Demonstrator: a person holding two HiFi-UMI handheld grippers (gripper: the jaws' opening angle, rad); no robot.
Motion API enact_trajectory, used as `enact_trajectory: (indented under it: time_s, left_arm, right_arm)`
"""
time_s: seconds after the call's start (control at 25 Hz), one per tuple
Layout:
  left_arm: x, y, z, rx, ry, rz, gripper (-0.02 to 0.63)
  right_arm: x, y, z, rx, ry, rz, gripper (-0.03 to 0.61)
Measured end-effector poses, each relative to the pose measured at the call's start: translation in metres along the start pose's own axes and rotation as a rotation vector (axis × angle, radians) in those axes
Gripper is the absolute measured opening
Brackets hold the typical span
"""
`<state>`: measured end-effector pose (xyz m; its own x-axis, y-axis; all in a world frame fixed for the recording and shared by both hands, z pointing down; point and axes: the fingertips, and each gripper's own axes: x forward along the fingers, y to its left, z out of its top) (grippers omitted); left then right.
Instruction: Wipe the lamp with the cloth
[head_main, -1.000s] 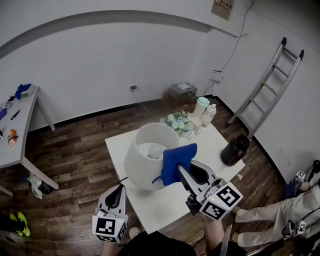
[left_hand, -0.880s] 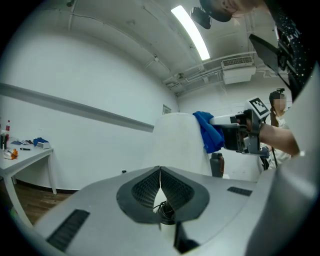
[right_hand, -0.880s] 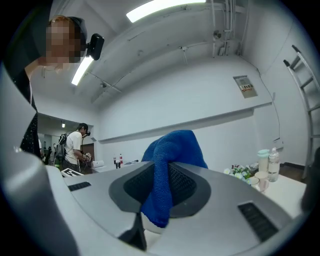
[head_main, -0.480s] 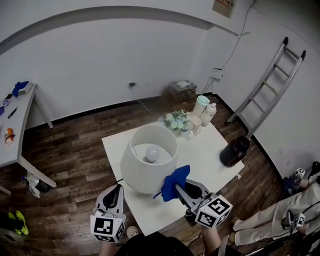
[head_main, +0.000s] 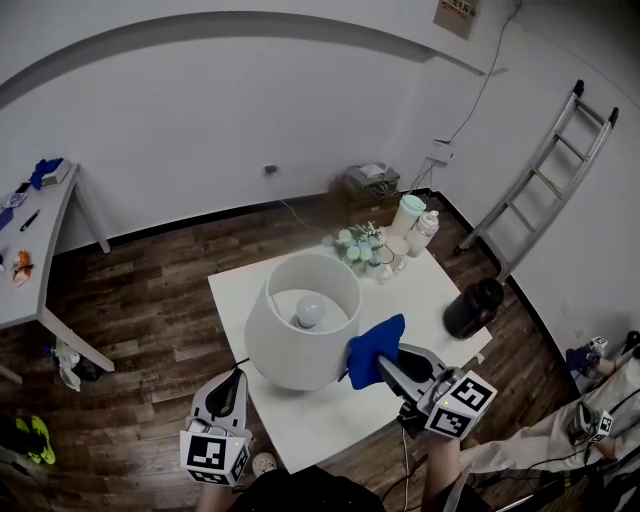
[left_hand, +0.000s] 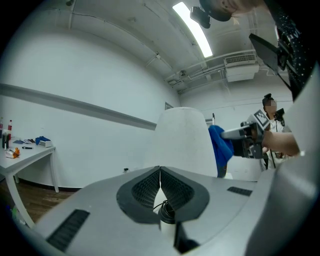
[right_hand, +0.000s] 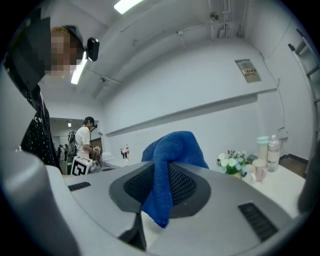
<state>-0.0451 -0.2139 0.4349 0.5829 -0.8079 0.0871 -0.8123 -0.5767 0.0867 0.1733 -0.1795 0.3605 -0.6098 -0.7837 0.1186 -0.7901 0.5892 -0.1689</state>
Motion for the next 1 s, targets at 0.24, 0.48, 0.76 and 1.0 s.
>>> enact_trajectory:
  time_s: [0.24,0.48,0.76,1.0]
  left_arm:
    - [-0.002,-0.001,0.003,0.008,-0.003,0.003,0.011]
    - [-0.005,0.001,0.003,0.009,0.001,0.015,0.011]
    - [-0.007,0.002,0.001,0.007,0.010,0.028,0.011]
    - [-0.002,0.000,0.000,0.002,0.010,0.024,0.012]
  right_arm:
    - [0.014,-0.036,0.090,-0.109,-0.132,0.002,0.075]
    - [0.045,-0.040,0.095,-0.093,-0.111,0.087,0.075]
    - [0.061,-0.066,0.052,0.038,-0.038,0.101,0.075]
    - [0.070,-0.098,-0.013,0.127,0.100,0.051,0.075]
